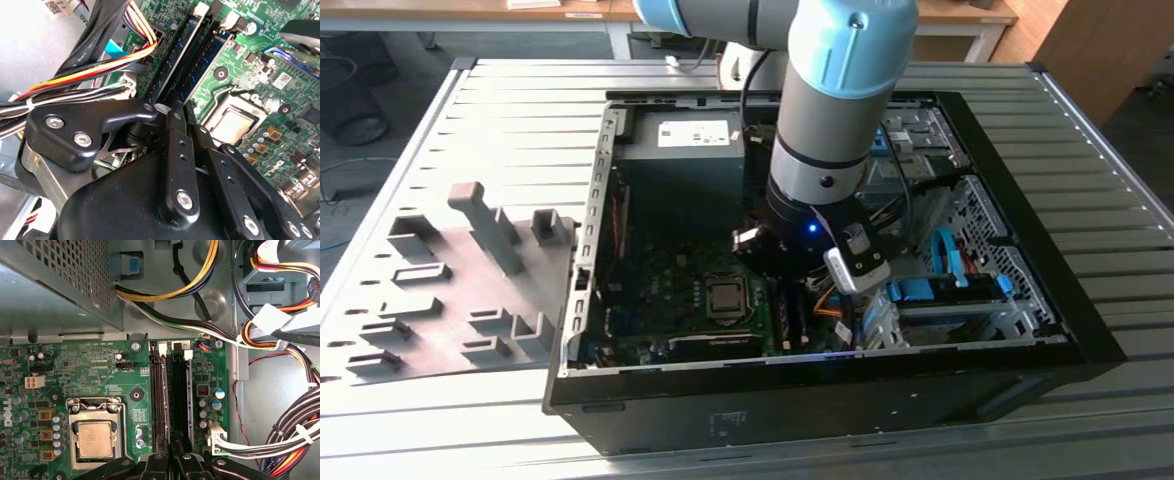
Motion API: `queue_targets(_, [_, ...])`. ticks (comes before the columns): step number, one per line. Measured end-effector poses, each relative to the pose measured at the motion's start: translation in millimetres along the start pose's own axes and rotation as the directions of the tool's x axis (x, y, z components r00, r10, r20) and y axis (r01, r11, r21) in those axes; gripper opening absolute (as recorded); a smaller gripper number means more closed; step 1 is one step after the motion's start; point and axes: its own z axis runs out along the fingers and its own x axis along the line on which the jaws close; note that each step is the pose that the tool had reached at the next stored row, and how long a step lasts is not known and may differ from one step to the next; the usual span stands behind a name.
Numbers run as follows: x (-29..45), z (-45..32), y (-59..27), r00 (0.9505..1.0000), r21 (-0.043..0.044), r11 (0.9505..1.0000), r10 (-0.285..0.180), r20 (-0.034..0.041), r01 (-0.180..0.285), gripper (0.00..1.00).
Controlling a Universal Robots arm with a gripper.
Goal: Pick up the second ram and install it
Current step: 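Insert the second ram into the second slot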
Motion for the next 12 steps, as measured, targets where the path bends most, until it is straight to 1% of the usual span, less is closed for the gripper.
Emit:
queue_targets(4, [-0.1, 0.7, 0.2, 1.0000, -0.0013, 1.0000, 0.000, 0.0005, 0.000, 0.15])
queue_targets(5, [-0.1, 0.5, 0.1, 1.0000, -0.0009, 1.0000, 0.000, 0.0003, 0.000, 0.21])
queue_targets(8, [0.0, -0.6, -0.1, 1.0000, 0.0004, 1.0000, 0.000, -0.0001, 0.000, 0.21])
queue_targets(9, [0.1, -3.2, 0.0, 1.0000, 0.0000, 1.0000, 0.000, 0.0000, 0.000, 0.21])
queue_targets(12, [0.6, -16.8, -0.2, 1.0000, -0.0001, 1.0000, 0.000, 0.0001, 0.000, 0.21])
